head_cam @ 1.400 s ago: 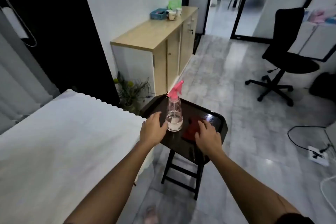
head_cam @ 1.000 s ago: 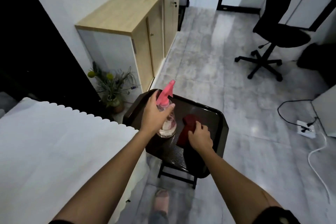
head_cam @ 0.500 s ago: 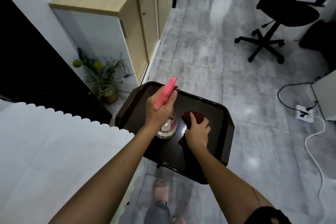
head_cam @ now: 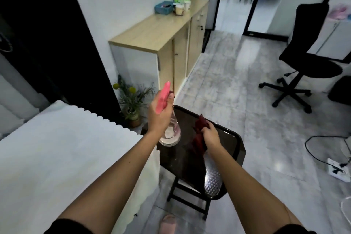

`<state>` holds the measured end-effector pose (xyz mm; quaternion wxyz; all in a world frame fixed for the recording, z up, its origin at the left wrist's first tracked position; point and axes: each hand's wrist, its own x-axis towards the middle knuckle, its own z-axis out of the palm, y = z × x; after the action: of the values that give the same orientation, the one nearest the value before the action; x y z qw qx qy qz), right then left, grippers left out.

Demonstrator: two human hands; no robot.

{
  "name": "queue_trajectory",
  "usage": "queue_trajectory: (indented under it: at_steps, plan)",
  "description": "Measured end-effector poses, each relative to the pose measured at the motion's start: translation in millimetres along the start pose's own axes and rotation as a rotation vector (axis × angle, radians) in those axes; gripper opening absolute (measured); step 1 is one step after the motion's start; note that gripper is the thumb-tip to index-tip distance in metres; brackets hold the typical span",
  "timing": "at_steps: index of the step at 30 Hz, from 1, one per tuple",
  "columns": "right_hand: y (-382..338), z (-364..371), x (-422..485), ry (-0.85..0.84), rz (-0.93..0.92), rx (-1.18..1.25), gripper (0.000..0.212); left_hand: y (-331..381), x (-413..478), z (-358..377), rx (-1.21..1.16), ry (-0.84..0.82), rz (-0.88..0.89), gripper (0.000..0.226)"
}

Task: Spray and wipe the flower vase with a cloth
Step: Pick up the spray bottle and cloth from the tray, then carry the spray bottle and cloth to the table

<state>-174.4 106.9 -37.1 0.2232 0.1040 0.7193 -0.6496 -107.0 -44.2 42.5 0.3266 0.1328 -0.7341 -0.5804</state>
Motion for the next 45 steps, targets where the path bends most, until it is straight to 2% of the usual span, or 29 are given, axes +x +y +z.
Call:
queue_trajectory:
  at_steps: [3, 8, 14, 18, 21, 25, 29, 34, 38, 45]
  plan:
    - [-18.8, 27.3, -32.0, -0.173, 0.043, 0.261, 0.048, 32.3, -17.7, -44.3, -0.018, 0.149, 0.027, 0.045]
    - [-22.4, 94.3, -93.7, -0.435, 0.067, 0.315, 0.052, 68.6, -66.4, -131.8, 0.067, 0.352, 0.103, 0.041]
    - [1.7, 190.1, -182.0, -0.730, 0.065, 0.131, 0.044, 87.5, -149.5, -238.8, 0.298, 0.590, 0.063, 0.036]
    - [24.4, 240.8, -249.3, -0.967, 0.044, -0.006, 0.033, 99.3, -220.4, -299.7, 0.321, 0.821, 0.011, 0.025]
    - [56.0, 280.3, -296.1, -1.087, 0.054, -0.084, 0.049, 108.8, -278.8, -339.2, 0.343, 0.975, -0.022, 0.016]
    - [105.6, 317.8, -362.0, -1.207, 0.079, -0.169, 0.053, 117.4, -356.5, -387.4, 0.378, 1.109, -0.083, 0.004]
    - [154.7, 337.4, -424.3, -1.251, 0.151, -0.180, 0.054, 125.8, -427.6, -433.1, 0.468, 1.209, -0.137, 0.007]
    - [188.5, 348.9, -476.3, -1.213, 0.189, -0.184, 0.050, 123.7, -496.3, -487.1, 0.607, 1.262, -0.182, 0.028]
    - [199.7, 363.5, -490.1, -1.141, 0.149, -0.178, 0.051, 121.0, -520.3, -521.2, 0.591, 1.313, -0.182, 0.020]
    - [215.7, 381.8, -487.0, -1.042, 0.100, -0.220, 0.053, 108.3, -519.7, -560.4, 0.499, 1.231, -0.158, 0.013]
